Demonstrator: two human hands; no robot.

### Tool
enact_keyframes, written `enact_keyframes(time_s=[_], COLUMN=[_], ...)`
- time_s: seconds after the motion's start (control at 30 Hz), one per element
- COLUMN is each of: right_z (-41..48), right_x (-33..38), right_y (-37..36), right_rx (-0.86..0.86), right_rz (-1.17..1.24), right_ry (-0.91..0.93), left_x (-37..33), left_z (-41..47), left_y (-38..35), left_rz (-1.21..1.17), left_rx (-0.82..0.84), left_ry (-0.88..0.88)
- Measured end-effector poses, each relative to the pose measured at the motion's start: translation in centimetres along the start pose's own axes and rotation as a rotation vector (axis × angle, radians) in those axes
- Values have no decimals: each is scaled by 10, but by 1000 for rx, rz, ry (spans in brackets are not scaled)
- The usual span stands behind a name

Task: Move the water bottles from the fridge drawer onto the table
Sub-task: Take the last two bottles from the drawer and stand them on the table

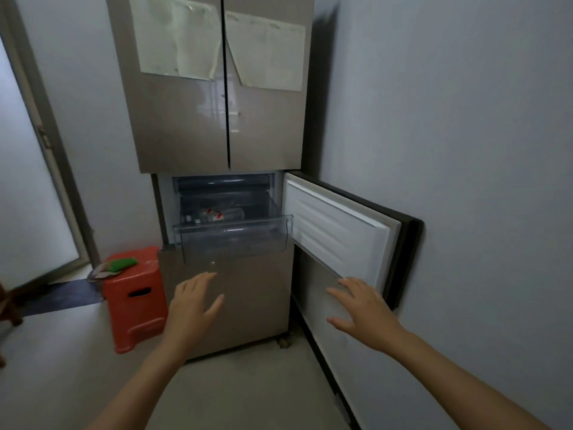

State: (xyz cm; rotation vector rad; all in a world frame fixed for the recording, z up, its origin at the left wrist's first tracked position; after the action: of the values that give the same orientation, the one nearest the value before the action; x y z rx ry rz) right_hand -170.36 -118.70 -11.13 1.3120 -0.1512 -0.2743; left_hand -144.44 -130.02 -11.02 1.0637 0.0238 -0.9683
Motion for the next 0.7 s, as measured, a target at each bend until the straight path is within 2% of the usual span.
enact_keyframes(time_s=[0.1,0.27,0.37,0.47,0.53,0.7], right_z=[53,118,142,172,196,248], right_x=[-5,6,18,32,39,78], right_y=[0,-21,-48,-75,-89,-113], right_rx=[7,57,134,168,250,222], right_rz=[45,261,258,233,234,253], right_ry=[41,151,208,221,188,257], left_x=[5,18,42,73,94,150], left_z=[39,77,78,81,88,116], left_y=[-8,-23,-36,-42,-43,-52], left_rz=[32,95,134,160,171,169], left_rx=[-53,-91,-65,-51,-50,-66], left_ry=[27,90,142,208,268,324])
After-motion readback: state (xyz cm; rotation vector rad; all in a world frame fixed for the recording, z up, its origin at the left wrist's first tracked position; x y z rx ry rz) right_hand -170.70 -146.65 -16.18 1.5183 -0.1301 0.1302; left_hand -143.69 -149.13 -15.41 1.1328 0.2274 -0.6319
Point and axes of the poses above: each hand's wrist, its own z-axis towards the middle knuckle, its own y-axis out of the back of the hand, x = y × z, the point moved 10 cm from there along z, towards the middle knuckle, and after that the axes turned 13 degrees about -y, right-handed, at the moved point
